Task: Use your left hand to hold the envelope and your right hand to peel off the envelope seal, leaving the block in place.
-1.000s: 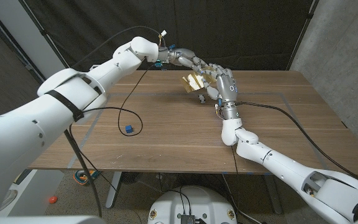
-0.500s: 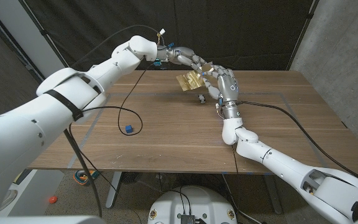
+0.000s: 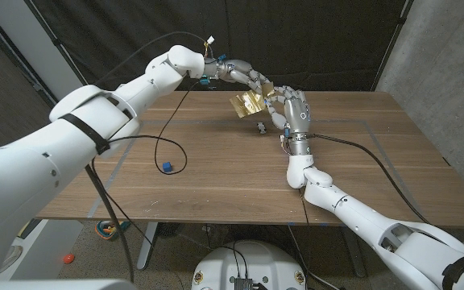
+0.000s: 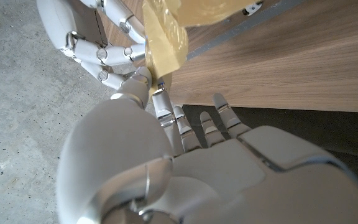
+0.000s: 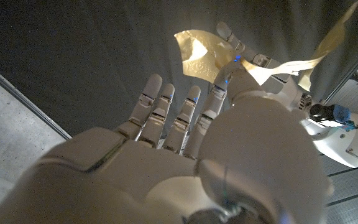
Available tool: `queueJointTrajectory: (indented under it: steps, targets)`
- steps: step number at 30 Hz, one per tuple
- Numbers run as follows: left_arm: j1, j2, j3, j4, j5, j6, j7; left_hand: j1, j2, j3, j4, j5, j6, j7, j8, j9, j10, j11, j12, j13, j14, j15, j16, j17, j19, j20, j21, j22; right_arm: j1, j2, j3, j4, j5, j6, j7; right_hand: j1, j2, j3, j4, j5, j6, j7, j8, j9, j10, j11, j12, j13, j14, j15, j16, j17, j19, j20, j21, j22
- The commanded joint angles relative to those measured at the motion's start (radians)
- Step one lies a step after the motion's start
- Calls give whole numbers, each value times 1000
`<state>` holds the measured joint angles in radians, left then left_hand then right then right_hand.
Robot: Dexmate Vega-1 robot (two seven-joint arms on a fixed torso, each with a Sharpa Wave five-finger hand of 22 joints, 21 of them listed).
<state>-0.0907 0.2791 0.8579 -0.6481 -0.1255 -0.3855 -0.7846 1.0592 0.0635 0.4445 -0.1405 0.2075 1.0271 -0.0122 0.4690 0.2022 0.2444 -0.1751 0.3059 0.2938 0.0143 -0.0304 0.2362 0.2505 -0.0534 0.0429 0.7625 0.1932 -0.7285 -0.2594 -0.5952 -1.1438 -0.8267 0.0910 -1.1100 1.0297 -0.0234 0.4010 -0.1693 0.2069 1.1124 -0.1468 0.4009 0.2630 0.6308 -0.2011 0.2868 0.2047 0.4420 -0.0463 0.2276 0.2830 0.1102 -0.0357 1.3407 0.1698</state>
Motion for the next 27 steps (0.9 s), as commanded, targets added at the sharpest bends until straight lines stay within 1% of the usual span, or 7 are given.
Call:
queueJointTrajectory:
  steps: [1, 7, 18, 19, 21, 23, 27]
  targets:
    - [6, 11, -3, -37, 10, 36, 44, 10, 0, 5, 1, -2, 91, -84, 5, 3, 1, 2, 6, 3, -8, -48, -2, 4, -4, -5, 6, 2, -65, 220, 389, 102, -372, 234, -7, 3, -10, 20, 2, -1, 47, 24, 18, 22, 23, -2, 8, 4, 9, -175, 3, -1, 1, -107, -19, -1]
    - [26, 29, -12, -83, 14, 62, 88, 11, -1, 6, -1, -2, 89, -80, 6, 7, 4, 6, 10, 5, -5, -55, -2, 5, -1, -6, 8, 2, -73, 253, 443, 109, -417, 258, -7, -2, -14, 31, 4, 11, 57, 30, 24, 25, 40, -3, 11, 4, 8, -175, -1, -4, -8, -113, -18, 7]
    - [63, 43, -45, -111, -3, 67, 172, 16, 1, 10, -2, 1, 80, -72, 7, 16, 11, 12, 19, 9, 3, -61, -1, 7, 1, -7, 11, 2, -72, 277, 472, 142, -426, 236, -7, -9, -38, 68, 0, 73, 102, 30, 44, 30, 62, -6, 15, 10, 7, -176, -10, -11, -13, -113, -35, 9]
    - [59, 40, -43, -104, -4, 65, 166, 16, 2, 10, -2, 1, 79, -74, 7, 17, 11, 12, 19, 9, 4, -61, -1, 8, 1, -8, 11, 2, -71, 288, 489, 150, -432, 253, -7, -24, -34, 74, 11, 87, 82, 12, 39, 33, 52, -4, 8, 10, 6, -174, -12, -13, -20, -104, -27, 15]
    - [47, 26, -37, -71, -3, 53, 151, 16, 3, 11, -1, 2, 78, -76, 8, 18, 10, 11, 20, 10, 5, -60, -1, 8, 2, -9, 12, 2, -67, 317, 538, 164, -460, 301, -7, -52, -60, 72, 14, 86, 56, -9, 23, 19, 41, -5, 0, 9, 6, -172, -14, -14, -21, -97, -20, 17]
    - [26, 2, -28, -15, -5, 31, 127, 16, 3, 11, -1, 2, 76, -76, 8, 19, 9, 11, 20, 10, 5, -60, -1, 9, 2, -9, 13, 2, -65, 341, 575, 164, -498, 322, -7, -66, -65, 82, 17, 42, -51, -37, -29, -2, 0, 3, -20, 12, 11, -171, -13, -15, -17, -90, -12, 16]
    - [-19, -54, -14, 114, -7, -22, 93, 16, 4, 11, 0, 2, 73, -72, 8, 22, 8, 8, 21, 12, 4, -60, -2, 9, 1, -10, 13, 2, -54, 358, 600, 165, -543, 348, -7, -81, -69, 95, 21, 20, -139, -62, -85, -27, -24, 4, -33, 11, 10, -171, -14, -16, -12, -92, -6, 14]
